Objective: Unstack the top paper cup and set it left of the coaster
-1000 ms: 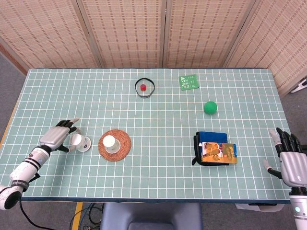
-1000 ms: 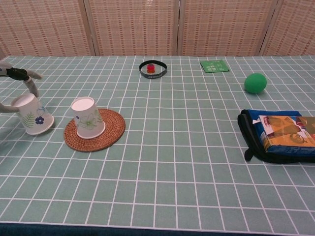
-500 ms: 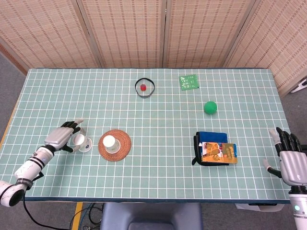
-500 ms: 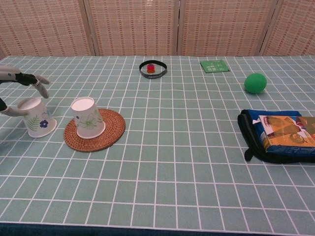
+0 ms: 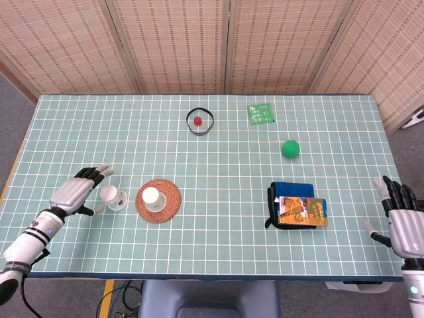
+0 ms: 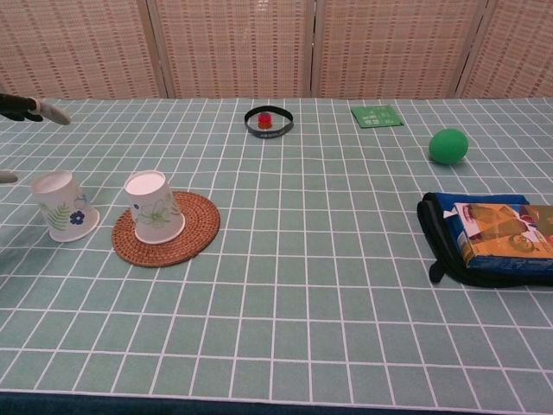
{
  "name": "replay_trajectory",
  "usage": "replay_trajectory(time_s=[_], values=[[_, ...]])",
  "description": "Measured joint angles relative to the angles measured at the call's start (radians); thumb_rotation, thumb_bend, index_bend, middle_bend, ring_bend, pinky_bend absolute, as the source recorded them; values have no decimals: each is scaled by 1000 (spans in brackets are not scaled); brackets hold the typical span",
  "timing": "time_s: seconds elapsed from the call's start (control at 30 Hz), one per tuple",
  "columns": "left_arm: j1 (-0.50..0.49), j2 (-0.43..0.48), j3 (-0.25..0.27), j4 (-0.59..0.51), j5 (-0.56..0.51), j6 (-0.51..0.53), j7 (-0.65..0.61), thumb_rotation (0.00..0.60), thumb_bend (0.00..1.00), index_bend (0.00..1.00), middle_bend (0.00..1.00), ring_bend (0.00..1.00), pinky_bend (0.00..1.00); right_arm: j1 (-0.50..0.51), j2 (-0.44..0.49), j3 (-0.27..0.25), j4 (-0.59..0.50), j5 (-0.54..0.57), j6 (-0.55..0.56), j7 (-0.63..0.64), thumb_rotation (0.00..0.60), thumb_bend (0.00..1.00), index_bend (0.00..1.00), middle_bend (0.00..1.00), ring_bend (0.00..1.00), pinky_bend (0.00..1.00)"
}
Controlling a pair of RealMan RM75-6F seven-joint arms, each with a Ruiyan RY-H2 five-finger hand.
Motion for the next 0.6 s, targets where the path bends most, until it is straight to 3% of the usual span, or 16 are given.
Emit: replay_trajectory(time_s=[0.13,0.3,0.4,0.6], values=[[77,57,16,-103,-5,132,51,600,334,0,0,0,0,1,2,-8,-3,-13,-4,3,600,255,0,0,0,0],[197,63,48,-130,60,321,62,600,333,0,0,0,0,7,-5,-17,-4,-19,-19,-16,600,256,0,0,0,0],[278,33,68,-92,129,456,50,600,334,0,0,0,0,10,-14,-19,-6,-16,-28,-38,600,256,0,0,0,0],[416,-67,96,104,229,666,-39,600,334,0,0,0,0,13,-36,-20,-13,-9,-30,-99,600,258,0,0,0,0]])
